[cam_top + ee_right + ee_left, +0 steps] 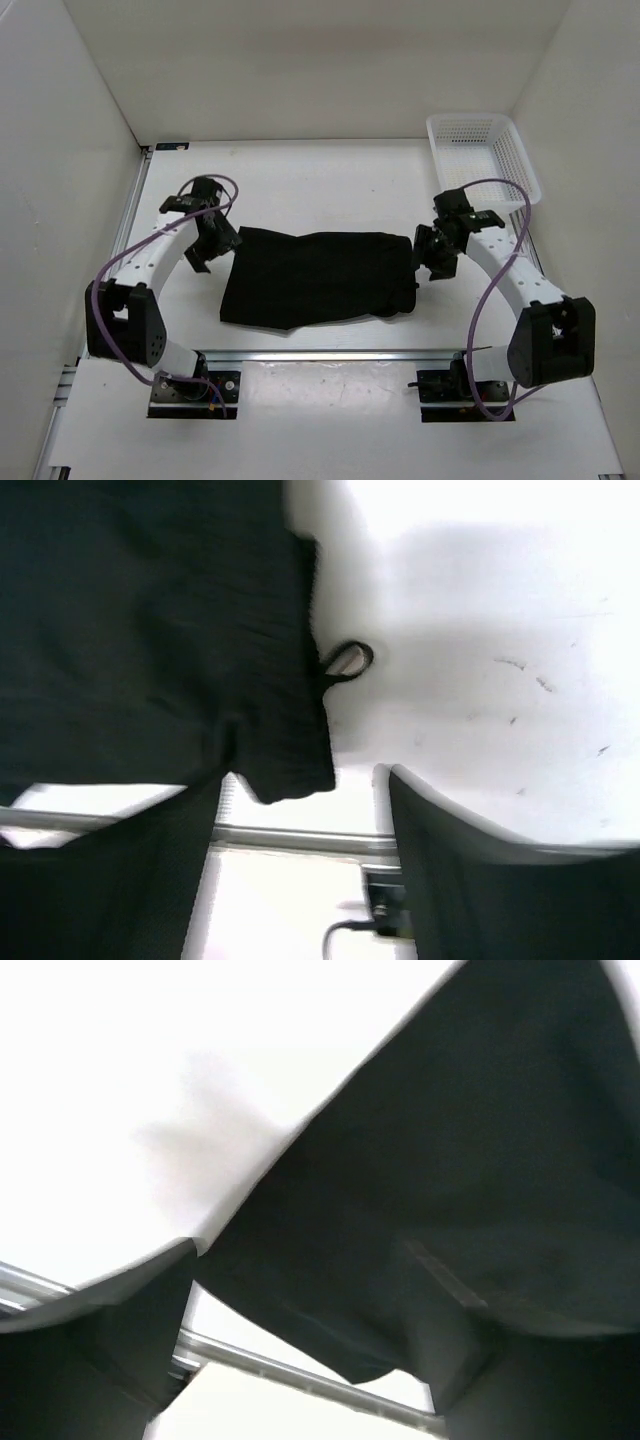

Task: Fold and stack the shorts
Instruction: Fold the shorts

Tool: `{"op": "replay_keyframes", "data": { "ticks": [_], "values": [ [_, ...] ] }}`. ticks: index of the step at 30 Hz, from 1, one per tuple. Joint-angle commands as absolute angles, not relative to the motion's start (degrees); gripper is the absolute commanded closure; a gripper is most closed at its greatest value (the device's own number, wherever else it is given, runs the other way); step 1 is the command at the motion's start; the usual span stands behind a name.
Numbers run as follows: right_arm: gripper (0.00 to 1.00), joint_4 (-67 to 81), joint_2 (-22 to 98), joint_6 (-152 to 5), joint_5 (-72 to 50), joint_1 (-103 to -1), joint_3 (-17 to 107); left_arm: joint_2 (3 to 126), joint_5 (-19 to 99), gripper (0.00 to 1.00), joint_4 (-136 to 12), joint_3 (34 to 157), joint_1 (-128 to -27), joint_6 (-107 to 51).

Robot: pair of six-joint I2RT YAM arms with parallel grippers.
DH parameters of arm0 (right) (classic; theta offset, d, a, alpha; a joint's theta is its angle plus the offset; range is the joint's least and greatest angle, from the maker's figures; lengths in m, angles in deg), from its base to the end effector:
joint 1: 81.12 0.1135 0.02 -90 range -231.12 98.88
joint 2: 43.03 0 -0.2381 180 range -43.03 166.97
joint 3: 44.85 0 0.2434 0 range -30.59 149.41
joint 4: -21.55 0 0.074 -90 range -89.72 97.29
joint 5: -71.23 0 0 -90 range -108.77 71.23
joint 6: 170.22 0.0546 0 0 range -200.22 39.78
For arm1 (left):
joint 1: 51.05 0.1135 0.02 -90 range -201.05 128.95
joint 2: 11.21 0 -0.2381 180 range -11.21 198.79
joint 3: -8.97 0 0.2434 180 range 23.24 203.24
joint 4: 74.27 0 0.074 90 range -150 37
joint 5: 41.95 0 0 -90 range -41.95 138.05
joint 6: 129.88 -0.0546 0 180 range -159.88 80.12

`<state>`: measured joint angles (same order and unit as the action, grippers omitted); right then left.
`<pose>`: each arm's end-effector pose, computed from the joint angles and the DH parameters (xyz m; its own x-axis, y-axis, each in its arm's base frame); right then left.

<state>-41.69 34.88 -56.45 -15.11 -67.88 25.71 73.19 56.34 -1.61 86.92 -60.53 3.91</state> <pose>0.2467 0.0616 0.1940 -0.9407 0.1919 -0.2799 0.1420 0.9716 0.1890 0.2605 -0.0355 0.1974 -0.7934 -0.5618 -0.2344 -0.5720 0.8197 -0.0285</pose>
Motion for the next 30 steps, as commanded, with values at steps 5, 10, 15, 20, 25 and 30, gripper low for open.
{"op": "replay_keyframes", "data": {
  "ticks": [5, 10, 15, 20, 25, 30],
  "values": [
    [0.86, -42.73, 33.17, -55.17, -12.72, -66.17, 32.61, 68.42, 54.23, 0.74, -1.53, 93.91, -65.64, 0.72],
    [0.98, -34.05, 39.31, -52.98, -9.45, -64.06, 29.63, 76.66, 50.95, 0.9, -7.17, 91.0, -69.07, 1.34],
    [0.99, -28.23, 49.32, -52.97, -12.08, -64.06, 26.02, 87.64, 55.5, 0.9, -8.93, 93.9, -69.07, -0.25],
    [0.99, -28.73, 52.07, -55.51, -13.84, -64.06, 26.97, 95.04, 57.45, 0.9, -8.94, 98.47, -69.07, -2.96],
    [0.52, -36.82, 43.12, -57.36, -19.28, -64.06, 34.78, 96.28, 59.3, 0.9, -6.48, 105.14, -69.07, -5.07],
    [0.04, -41.4, 36.43, -58.6, -21.06, -64.59, 35.25, 91.02, 60.61, 0.75, -2.26, 109.81, -69.07, -5.08]
  ]
}}
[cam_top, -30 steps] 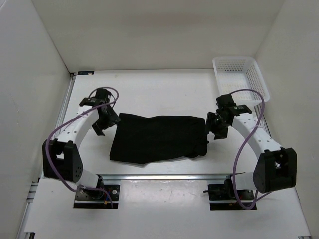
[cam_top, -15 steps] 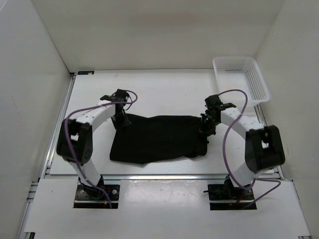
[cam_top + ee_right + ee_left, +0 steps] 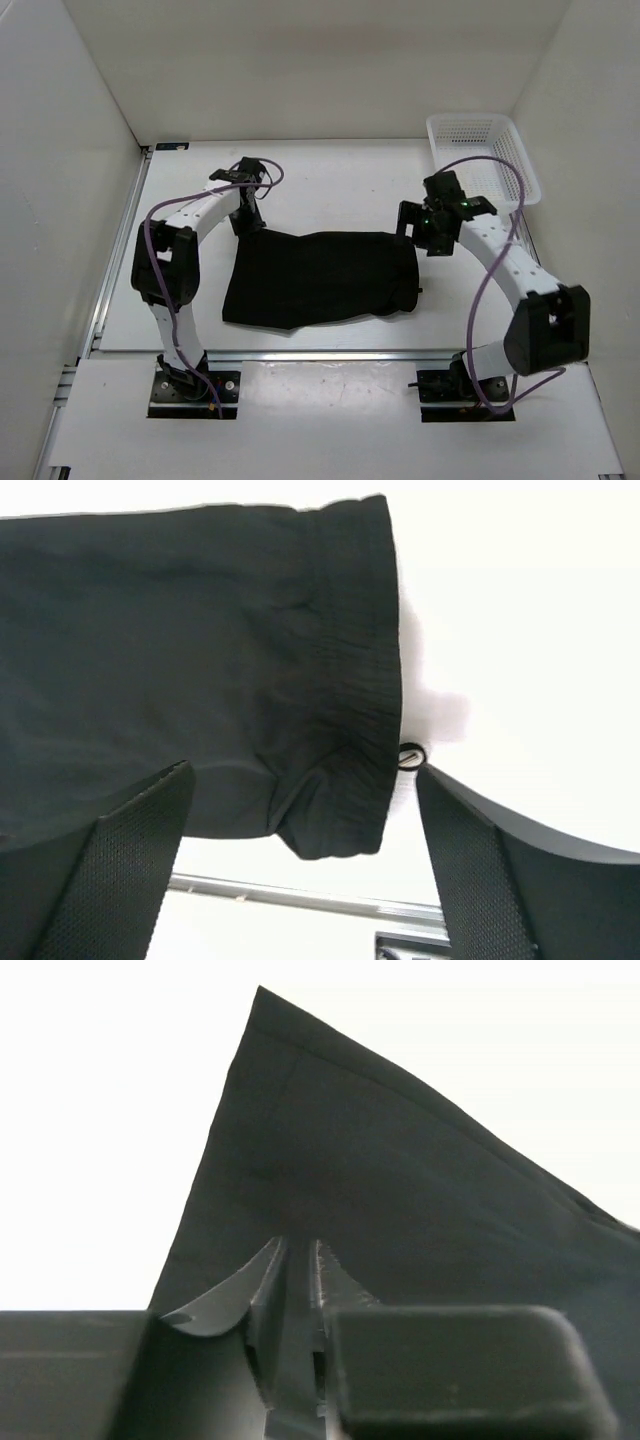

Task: Fold and stack the shorts
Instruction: Fold the shorts

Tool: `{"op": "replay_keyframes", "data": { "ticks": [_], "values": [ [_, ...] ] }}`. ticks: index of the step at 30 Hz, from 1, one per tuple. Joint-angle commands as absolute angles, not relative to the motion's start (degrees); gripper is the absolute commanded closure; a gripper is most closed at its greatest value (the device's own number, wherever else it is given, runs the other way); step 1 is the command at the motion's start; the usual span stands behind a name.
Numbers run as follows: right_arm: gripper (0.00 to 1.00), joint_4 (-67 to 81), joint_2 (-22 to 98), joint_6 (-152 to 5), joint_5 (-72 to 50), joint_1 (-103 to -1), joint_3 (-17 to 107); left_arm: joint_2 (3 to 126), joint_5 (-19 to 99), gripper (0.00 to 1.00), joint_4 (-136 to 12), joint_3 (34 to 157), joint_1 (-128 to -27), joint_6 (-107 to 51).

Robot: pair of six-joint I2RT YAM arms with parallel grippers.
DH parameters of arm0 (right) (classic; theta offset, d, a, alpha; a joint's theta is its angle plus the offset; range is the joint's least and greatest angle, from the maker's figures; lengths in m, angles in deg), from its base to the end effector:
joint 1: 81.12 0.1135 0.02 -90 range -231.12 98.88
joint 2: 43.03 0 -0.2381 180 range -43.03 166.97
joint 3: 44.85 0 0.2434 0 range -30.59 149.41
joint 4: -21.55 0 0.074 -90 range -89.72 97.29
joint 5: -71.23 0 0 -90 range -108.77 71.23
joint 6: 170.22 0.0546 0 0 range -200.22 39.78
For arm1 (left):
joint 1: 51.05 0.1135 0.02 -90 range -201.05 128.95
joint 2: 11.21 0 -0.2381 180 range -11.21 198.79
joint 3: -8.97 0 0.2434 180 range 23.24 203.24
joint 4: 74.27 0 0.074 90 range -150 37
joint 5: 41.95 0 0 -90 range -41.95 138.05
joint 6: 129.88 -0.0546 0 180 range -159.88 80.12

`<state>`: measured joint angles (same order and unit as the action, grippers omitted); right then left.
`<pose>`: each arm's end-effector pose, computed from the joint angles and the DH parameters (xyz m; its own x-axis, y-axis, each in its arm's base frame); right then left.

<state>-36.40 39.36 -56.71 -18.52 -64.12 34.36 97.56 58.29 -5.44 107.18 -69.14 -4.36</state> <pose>0.2807 0.0861 0.2234 -0.8854 0.1464 -0.4412 0.0641 0.9785 0.1961 0.3447 -0.1024 0.1688 -0.9199 -0.3010 -0.2514 -0.3194 0.9469 0.0352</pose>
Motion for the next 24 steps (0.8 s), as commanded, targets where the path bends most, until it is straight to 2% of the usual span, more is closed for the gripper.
{"op": "replay_keyframes", "data": {
  "ticks": [1, 4, 7, 13, 16, 20, 21, 22, 23, 24],
  "values": [
    [0.02, -41.41, 35.9, -59.64, -19.75, -64.59, 34.29, 88.22, 59.48, 0.72, -2.26, 109.29, -69.07, -5.08],
    [0.01, -38.51, 36.68, -59.65, -16.5, -64.59, 29.19, 84.6, 57.54, 0.69, -2.26, 105.62, -66.88, -6.22],
    [0.06, -33.79, 39.13, -59.04, -10.52, -64.59, 24.27, 81.26, 54.73, 0.69, -4.8, 98.6, -63.55, -6.83],
    [0.08, -28.85, 43.88, -59.04, -11.12, -64.06, 22.15, 80.02, 50.52, 0.76, -10.51, 88.38, -58.97, -7.36],
    [0.16, -26.56, 46.53, -59.04, -11.99, -63.46, 22.15, 80.54, 50.51, 0.76, -11.74, 86.09, -56.69, -6.84],
    [0.31, -25.41, 51.71, -58.51, -14.1, -61.6, 22.93, 80.55, 47.52, 0.78, -12.45, 85.03, -55.36, -6.84],
    [0.44, -24.89, 53.81, -57.99, -14.89, -61.08, 22.94, 79.85, 47.52, 0.78, -12.45, 85.03, -55.36, -6.84],
    [0.52, -24.88, 54.7, -57.98, -14.9, -61.08, 22.94, 79.32, 47.52, 0.78, -12.45, 85.03, -55.36, -7.45],
    [0.67, -24.88, 55.93, -57.37, -15.69, -61.08, 22.94, 78.79, 47.52, 0.78, -12.45, 85.03, -55.36, -7.45],
    [0.75, -24.36, 55.94, -56.67, -16.22, -61.08, 23.46, 77.83, 47.52, 0.78, -12.45, 85.03, -54.84, -7.45]
  ]
}}
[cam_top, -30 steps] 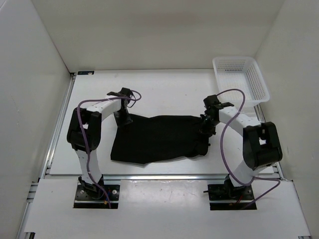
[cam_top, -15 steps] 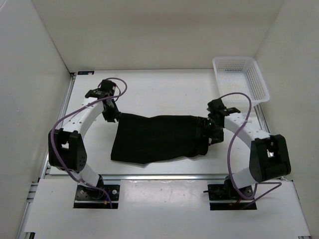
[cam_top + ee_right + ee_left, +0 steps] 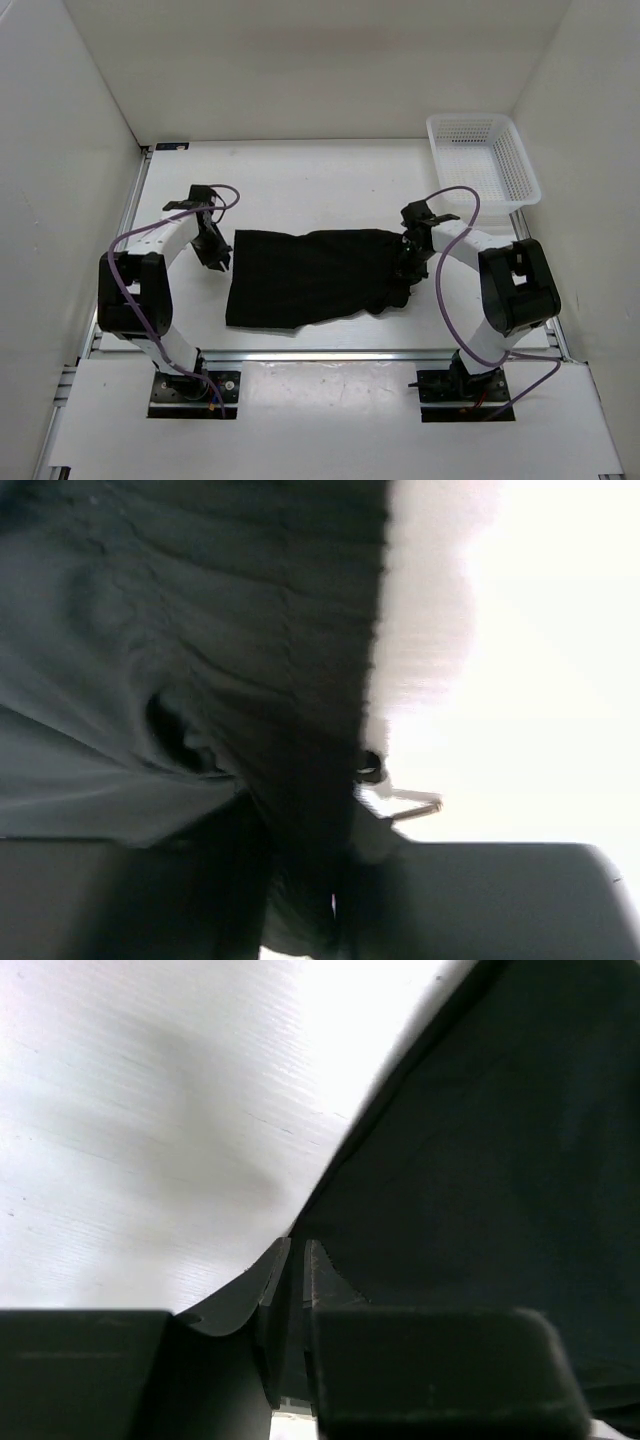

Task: Fold and stack the shorts
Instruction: Fold the shorts

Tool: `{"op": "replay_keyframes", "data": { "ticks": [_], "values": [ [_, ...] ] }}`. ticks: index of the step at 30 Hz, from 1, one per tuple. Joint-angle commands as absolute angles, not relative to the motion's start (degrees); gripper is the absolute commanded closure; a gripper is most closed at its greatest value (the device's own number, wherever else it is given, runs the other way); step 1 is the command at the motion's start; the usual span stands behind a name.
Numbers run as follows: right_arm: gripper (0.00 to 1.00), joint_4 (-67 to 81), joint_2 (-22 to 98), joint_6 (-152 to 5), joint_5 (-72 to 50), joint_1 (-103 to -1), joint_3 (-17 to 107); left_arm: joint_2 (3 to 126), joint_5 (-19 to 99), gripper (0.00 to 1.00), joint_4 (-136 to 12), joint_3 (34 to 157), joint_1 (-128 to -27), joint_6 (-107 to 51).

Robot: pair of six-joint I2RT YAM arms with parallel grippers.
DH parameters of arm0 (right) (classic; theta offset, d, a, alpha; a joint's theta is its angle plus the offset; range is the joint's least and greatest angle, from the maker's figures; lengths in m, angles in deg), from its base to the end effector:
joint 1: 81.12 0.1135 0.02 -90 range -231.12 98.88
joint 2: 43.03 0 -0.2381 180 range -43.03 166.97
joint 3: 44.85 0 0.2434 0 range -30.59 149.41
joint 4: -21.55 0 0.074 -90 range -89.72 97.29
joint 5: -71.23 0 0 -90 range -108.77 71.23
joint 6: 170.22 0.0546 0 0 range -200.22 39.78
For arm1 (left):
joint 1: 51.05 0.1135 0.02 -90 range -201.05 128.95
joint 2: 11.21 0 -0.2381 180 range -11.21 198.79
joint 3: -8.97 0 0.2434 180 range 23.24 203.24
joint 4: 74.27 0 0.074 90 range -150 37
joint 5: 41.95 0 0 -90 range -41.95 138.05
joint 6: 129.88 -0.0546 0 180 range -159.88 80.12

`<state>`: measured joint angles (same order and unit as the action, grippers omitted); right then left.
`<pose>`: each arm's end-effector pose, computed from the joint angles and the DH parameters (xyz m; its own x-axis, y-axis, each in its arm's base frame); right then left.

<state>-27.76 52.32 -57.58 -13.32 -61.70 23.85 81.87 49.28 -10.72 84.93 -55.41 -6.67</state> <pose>0.2726 0.1016 0.1169 -0.9802 0.0607 -0.1884 0.0267 0.9836 0.1784 0.2855 -0.0206 0.1527 -0.8629 -0.4834 -0.1472 -0.4782 0.8754 -0.0711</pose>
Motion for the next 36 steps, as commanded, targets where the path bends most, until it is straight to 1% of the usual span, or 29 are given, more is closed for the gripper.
{"op": "replay_keyframes", "data": {
  "ticks": [1, 2, 3, 5, 8, 12, 15, 19, 22, 25, 27, 31, 36],
  "values": [
    [0.83, -24.36, 56.63, -56.66, -16.83, -61.08, 23.47, 77.82, 47.52, 0.78, -12.45, 85.03, -54.83, -8.06],
    [0.99, -24.36, 56.64, -56.05, -18.4, -61.08, 23.47, 77.04, 46.82, 0.78, -12.45, 84.42, -54.83, -8.07],
    [1.0, -24.88, 56.64, -55.35, -18.42, -61.08, 24.08, 76.34, 45.94, 0.78, -12.45, 84.41, -54.14, -8.07],
    [1.0, -25.93, 54.8, -54.03, -20.17, -61.08, 24.08, 75.81, 45.24, 0.78, -12.45, 84.41, -54.13, -8.68],
    [1.0, -31.37, 51.29, -51.83, -28.59, -59.06, 27.41, 75.27, 44.18, 0.78, -12.45, 83.8, -54.13, -8.68],
    [1.0, -40.33, 48.82, -52.53, -36.6, -57.83, 35.14, 76.85, 44.18, 0.78, -12.45, 83.27, -56.23, -8.68],
    [1.0, -43.68, 48.29, -53.94, -41.26, -57.82, 39.8, 80.01, 43.65, 0.78, -12.98, 83.79, -58.34, -7.1],
    [1.0, -48.07, 48.29, -55.26, -43.99, -57.82, 45.08, 85.1, 44.17, 0.79, -14.47, 86.78, -62.12, -4.73],
    [1.0, -51.5, 48.81, -55.26, -45.57, -56.16, 50.61, 88.8, 45.23, 0.79, -14.47, 89.07, -62.13, -5.34],
    [1.0, -53.88, 49.34, -55.78, -48.03, -53.17, 55.17, 91.26, 45.23, 0.85, -14.47, 89.59, -61.6, -5.87],
    [1.0, -55.03, 49.96, -55.78, -48.56, -51.06, 56.86, 93.01, 43.66, 0.89, -15.0, 90.38, -63.44, -5.35],
    [1.0, -57.39, 51.98, -55.26, -49.27, -47.55, 61.16, 96.01, 43.65, 0.89, -15.53, 93.28, -67.57, -4.11],
    [1.0, -60.38, 53.91, -54.73, -50.41, -42.1, 65.82, 98.39, 41.99, 0.89, -16.05, 94.61, -69.42, -3.59]
  ]
}}
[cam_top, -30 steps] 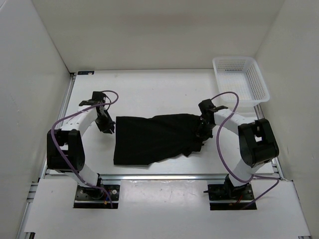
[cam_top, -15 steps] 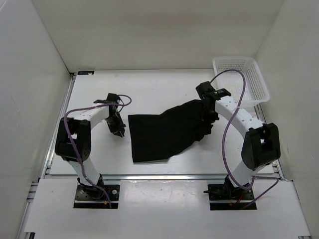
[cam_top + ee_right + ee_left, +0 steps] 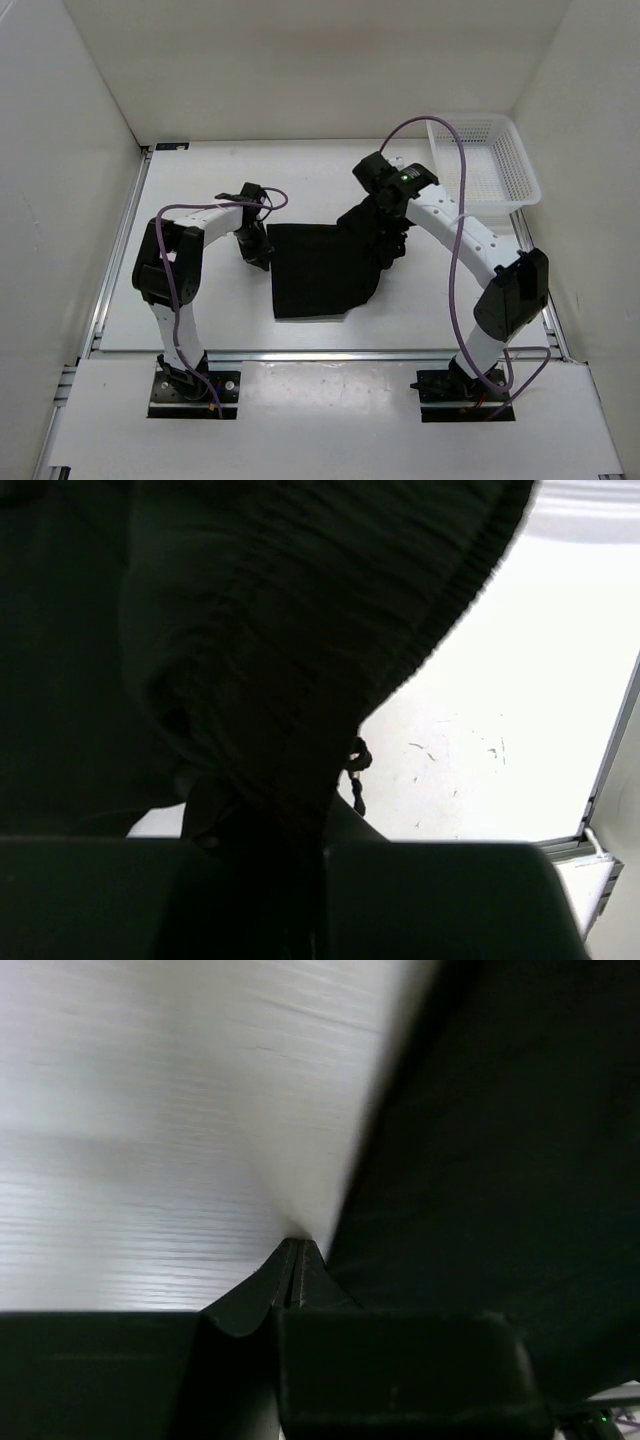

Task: Fold and stack the shorts
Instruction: Fold the shorts

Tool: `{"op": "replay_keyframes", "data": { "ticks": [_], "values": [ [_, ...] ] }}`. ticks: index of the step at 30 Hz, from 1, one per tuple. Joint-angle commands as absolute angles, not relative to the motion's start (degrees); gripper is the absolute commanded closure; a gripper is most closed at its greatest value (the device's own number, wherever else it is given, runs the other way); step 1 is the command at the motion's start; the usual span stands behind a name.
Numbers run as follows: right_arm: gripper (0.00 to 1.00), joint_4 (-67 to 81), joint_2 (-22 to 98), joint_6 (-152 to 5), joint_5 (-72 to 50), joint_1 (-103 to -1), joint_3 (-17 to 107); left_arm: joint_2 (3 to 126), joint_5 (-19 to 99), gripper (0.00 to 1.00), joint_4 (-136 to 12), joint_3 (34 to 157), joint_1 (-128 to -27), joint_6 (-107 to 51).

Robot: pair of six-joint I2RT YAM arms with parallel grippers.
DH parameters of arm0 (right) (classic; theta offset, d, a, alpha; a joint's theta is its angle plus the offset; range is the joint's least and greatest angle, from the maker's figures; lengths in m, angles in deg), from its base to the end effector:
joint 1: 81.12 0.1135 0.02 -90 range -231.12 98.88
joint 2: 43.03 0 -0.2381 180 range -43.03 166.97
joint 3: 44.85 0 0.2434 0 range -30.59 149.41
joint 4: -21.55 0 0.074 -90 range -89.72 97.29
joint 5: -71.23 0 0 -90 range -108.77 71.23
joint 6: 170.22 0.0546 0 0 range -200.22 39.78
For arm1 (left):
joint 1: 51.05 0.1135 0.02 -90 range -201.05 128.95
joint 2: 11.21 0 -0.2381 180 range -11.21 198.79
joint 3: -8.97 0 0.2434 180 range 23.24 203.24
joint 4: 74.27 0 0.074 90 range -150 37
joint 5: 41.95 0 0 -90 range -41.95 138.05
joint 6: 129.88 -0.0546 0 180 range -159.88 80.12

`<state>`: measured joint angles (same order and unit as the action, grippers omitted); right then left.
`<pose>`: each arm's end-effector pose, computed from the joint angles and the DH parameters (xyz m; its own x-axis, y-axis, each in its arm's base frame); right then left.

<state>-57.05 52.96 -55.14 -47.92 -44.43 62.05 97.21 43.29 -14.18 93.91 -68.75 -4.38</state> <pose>0.2805 0.1759 0.2838 -0.8302 -0.1570 -0.5348 -0.0239 0.9687 -0.2472 0.3157 -0.1055 0.1148 -0.9518 -0.3037 -0.0433 -0.2959 0.9460 -0.1322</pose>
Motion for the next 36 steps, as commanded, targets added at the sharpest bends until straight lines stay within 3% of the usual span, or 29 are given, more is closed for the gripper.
{"op": "replay_keyframes", "data": {
  "ticks": [1, 14, 20, 21, 22, 23, 24, 25, 26, 27, 28, 29, 33, 36],
  "values": [
    [1.0, -60.39, 54.61, -54.21, -50.41, -40.7, 67.31, 99.0, 41.98, 0.89, -16.06, 95.13, -69.42, -3.59],
    [1.0, -64.61, 63.57, -52.53, -50.32, -28.65, 80.93, 99.53, 41.45, 0.89, -16.58, 95.13, -70.04, -3.59],
    [1.0, -65.14, 75.33, -54.03, -46.99, -23.03, 96.65, 99.01, 41.98, 0.89, -16.58, 94.61, -69.52, -3.59],
    [0.97, -65.14, 76.75, -55.07, -44.29, -21.89, 101.46, 99.0, 41.98, 0.89, -16.58, 94.09, -69.51, -3.59],
    [0.87, -64.35, 78.07, -56.47, -41.73, -21.88, 103.69, 98.39, 41.98, 0.89, -16.58, 94.08, -68.21, -4.11],
    [0.7, -62.69, 78.87, -57.79, -38.23, -21.09, 104.93, 97.87, 41.37, 0.89, -16.58, 93.56, -67.41, -4.11],
    [0.3, -60.07, 78.01, -59.28, -34.37, -20.04, 103.81, 96.64, 40.76, 0.85, -16.06, 92.77, -66.44, -4.9],
    [0.17, -53.86, 76.52, -61.21, -28.24, -20.03, 101.71, 95.76, 40.75, 0.7, -16.06, 92.76, -65.3, -4.9],
    [0.05, -50.41, 72.07, -61.76, -26.0, -19.34, 98.99, 94.79, 40.75, 0.64, -15.1, 91.98, -62.77, -6.38],
    [0.0, -46.98, 69.5, -61.76, -24.58, -19.33, 95.66, 92.61, 40.23, 0.53, -14.39, 91.45, -61.44, -7.01],
    [0.0, -44.42, 67.12, -61.24, -24.57, -19.85, 89.45, 91.46, 40.22, 0.5, -13.17, 91.44, -60.12, -7.71],
    [0.0, -41.87, 63.18, -61.23, -24.57, -21.16, 86.86, 90.4, 39.44, 0.39, -12.55, 91.44, -57.67, -8.41],
    [0.04, -39.3, 55.34, -59.83, -25.8, -24.6, 74.38, 87.49, 39.43, 0.39, -8.33, 95.39, -52.99, -12.1],
    [0.18, -36.93, 49.36, -57.55, -27.12, -26.36, 63.48, 86.87, 41.09, 0.39, -6.04, 98.82, -51.32, -13.95]
  ]
}}
